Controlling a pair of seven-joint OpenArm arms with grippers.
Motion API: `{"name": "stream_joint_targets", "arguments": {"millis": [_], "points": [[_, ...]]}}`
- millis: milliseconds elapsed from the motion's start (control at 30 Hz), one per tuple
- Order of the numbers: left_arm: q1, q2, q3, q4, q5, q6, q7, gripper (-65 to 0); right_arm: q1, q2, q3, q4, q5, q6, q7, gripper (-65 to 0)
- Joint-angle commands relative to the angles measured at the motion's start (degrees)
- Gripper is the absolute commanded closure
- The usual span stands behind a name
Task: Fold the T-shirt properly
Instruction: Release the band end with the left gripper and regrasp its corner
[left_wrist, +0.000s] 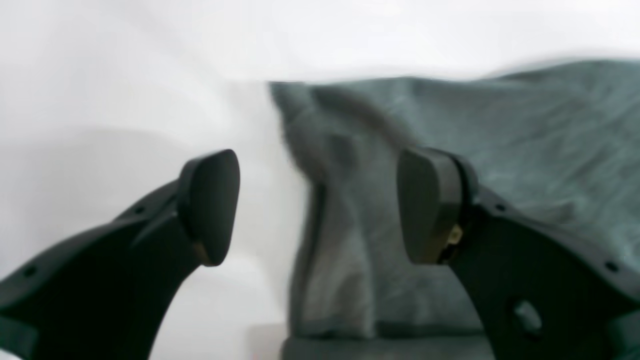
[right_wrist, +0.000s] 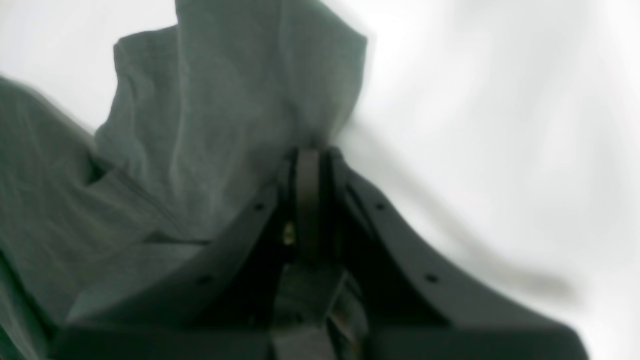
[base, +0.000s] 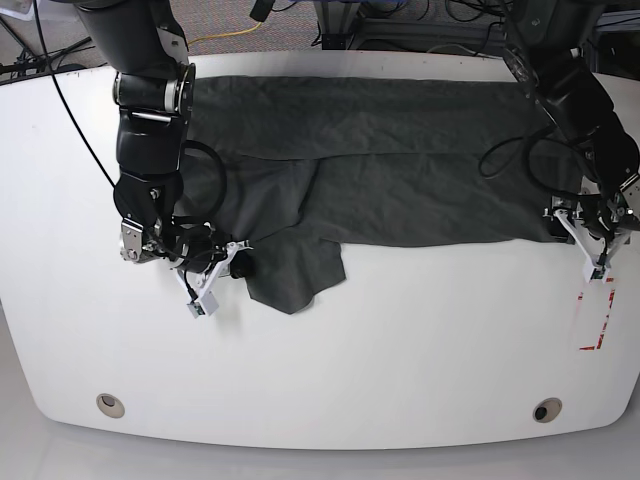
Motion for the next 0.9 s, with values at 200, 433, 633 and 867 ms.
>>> {"name": "stream_joint_targets", "arguments": {"millis": [200, 433, 633, 867], "points": [[-1.5, -1.8, 0.5, -4.8, -0.8, 0.1, -5.4, -46.5, 1.7, 0.5, 0.2, 0.8, 0.7, 0.3, 0.8, -2.2], [-2.9, -2.0, 0.5, -10.5, -0.8, 0.1, -8.5, -46.0, 1.7, 0.5, 0.3, 0.8, 0.7, 0.3, 0.8, -2.2], [-3.5, -3.0, 0.2, -12.1, -0.8, 0.1, -10.2, -37.8, 1.7, 0.5, 0.3, 0.8, 0.7, 0.3, 0.8, -2.1], [-3.4, -3.1, 0.2, -12.1, -0.8, 0.1, -13.4, -8.6, 1.8, 0.7, 0.3, 0.8, 0.7, 0.3, 0.8, 0.0]]}}
